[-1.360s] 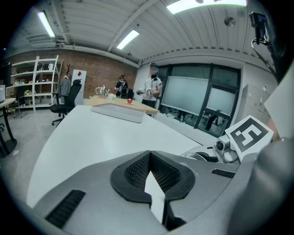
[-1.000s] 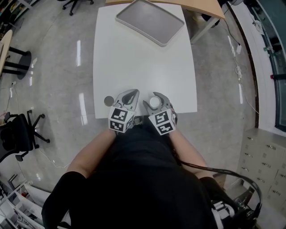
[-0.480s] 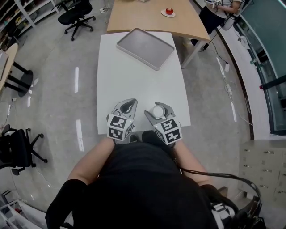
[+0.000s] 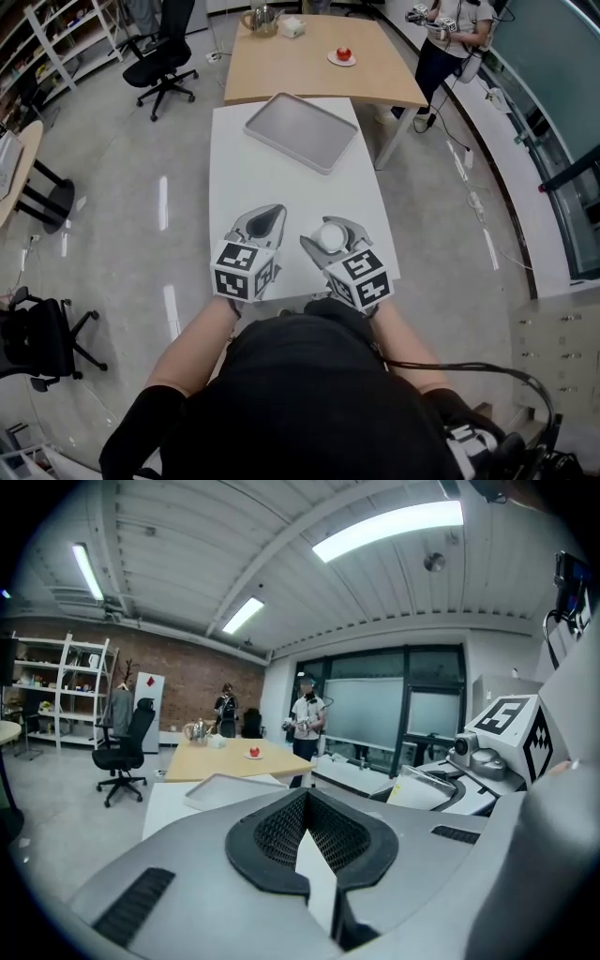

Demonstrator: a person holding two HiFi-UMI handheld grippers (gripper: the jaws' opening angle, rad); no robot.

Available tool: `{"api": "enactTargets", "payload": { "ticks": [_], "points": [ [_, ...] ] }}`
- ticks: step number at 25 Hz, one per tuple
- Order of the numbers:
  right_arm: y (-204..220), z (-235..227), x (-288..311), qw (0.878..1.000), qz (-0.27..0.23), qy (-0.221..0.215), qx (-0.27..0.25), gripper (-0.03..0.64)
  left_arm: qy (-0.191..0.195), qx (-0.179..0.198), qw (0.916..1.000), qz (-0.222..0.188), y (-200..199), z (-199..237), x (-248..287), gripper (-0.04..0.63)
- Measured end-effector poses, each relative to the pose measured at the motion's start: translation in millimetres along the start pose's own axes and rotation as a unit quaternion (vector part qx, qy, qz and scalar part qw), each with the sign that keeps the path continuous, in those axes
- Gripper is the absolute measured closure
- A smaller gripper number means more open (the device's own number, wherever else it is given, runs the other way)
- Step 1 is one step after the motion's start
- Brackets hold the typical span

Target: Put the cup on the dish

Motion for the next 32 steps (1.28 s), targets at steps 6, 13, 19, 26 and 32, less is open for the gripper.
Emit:
{"api": "enactTargets", "payload": {
  "ticks": [6, 13, 19, 26, 32],
  "points": [
    [-23.5, -2.5, -10.9, 1.000, -0.016, 0.000, 0.011, 0.365, 0.001, -0.030, 0.9995, 0.008, -19.6, -10.9, -8.8, 0.588],
    [-34.7, -17.8, -16.1, 1.000, -0.019, -0.013, 0.017, 0.365, 0.005, -0.026, 0.9996, 0.014, -31.4, -19.9, 0.5, 0.588],
    [-53.1, -45.9, -9.9, 0.999, -0.008, -0.027, 0.016, 0.365, 0.005, -0.025, 0.9995, 0.018, -52.2, -18.5, 32.1, 0.588],
    [-71.7, -91.0, -4.0, 1.000, -0.003, -0.023, 0.007, 0.365, 0.006, -0.023, 0.9996, 0.015, -67.7, -12.0, 71.7, 0.588],
    [-74.0, -129.7, 14.3, 1.000, -0.002, -0.027, 0.012, 0.365, -0.006, -0.028, 0.9993, 0.023, -71.2, 2.2, 105.6, 0.588]
  ]
}}
Point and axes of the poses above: the fingertips, and each gripper's own axes: x forward along the fingers, z to its left, y out of its underside, the point moved 6 cm from there along -x, backward along the fingers, and after that the axes turned 6 degrees about -z, right-handed, at the moved point
